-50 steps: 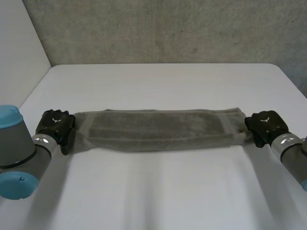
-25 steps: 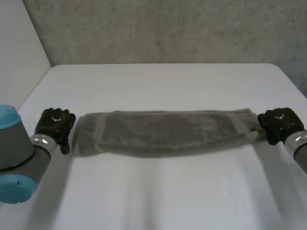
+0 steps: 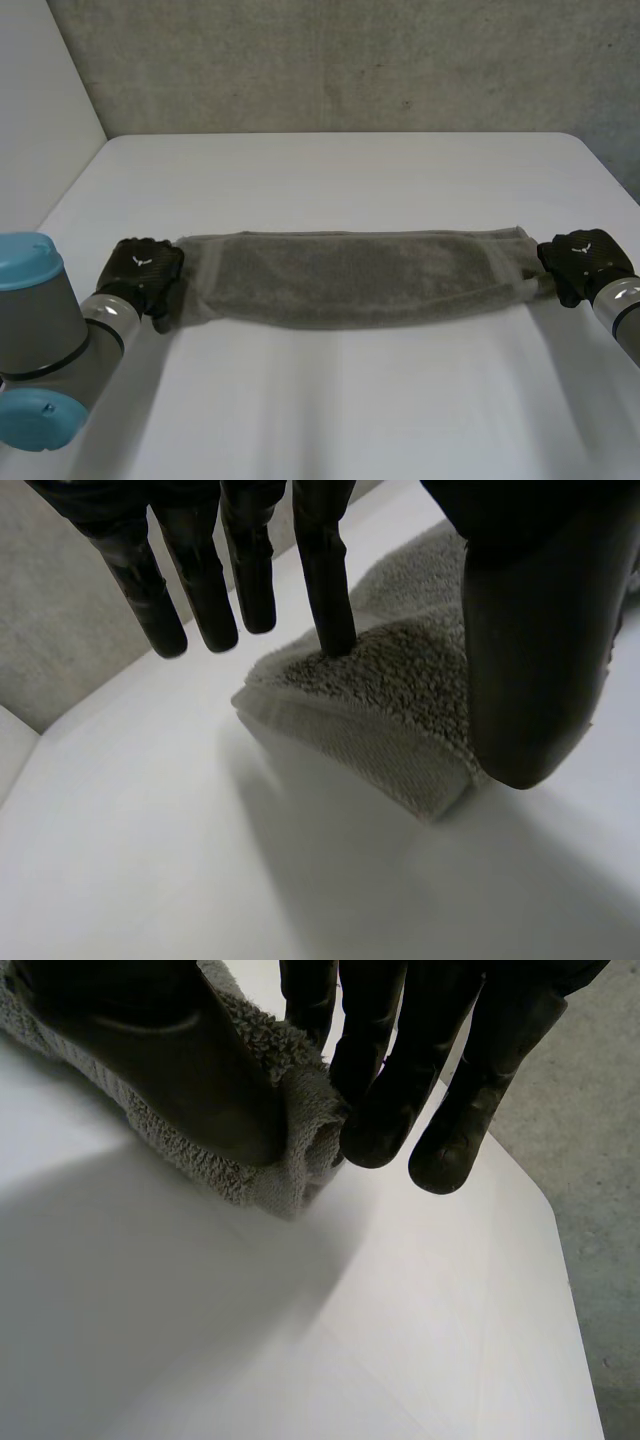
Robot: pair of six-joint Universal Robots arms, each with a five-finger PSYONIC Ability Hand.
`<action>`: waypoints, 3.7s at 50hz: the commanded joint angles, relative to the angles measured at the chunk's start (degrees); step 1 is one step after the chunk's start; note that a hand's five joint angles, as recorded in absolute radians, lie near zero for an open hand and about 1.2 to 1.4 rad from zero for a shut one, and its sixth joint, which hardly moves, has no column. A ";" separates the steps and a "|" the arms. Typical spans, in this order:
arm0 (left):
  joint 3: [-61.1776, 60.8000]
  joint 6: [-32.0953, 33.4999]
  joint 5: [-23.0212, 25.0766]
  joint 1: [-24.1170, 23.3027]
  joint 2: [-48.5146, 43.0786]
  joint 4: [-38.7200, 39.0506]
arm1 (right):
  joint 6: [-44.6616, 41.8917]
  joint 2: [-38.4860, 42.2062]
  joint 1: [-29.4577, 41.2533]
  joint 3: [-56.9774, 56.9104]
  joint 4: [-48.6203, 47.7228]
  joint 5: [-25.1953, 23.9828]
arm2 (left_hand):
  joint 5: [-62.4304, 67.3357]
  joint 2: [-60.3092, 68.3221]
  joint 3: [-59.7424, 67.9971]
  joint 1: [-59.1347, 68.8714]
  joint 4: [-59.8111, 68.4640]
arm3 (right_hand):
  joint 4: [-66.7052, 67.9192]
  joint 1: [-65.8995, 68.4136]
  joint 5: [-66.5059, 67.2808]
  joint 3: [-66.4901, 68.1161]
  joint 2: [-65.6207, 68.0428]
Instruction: Fold the towel.
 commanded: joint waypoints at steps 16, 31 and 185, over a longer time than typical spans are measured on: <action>1.87 0.45 -0.25 0.46 -4.04 -0.06 | -0.18 0.32 -0.58 -0.91 -0.08 0.40 | 33.58 34.06 34.06 33.72 34.20 | 3.17 4.94 4.18 2.94 6.07; 0.90 0.72 -0.16 2.40 -1.94 -0.33 | -1.41 0.14 -2.69 -2.15 2.21 0.75 | 31.73 32.22 32.21 31.87 32.35 | 3.17 4.94 4.18 2.94 6.07; 14.08 -9.38 -9.92 -11.05 5.36 0.11 | 28.82 7.79 51.98 -31.06 15.04 8.13 | -12.01 -11.53 -11.53 -11.87 -11.39 | -65.40 -63.63 -64.39 -65.63 -62.50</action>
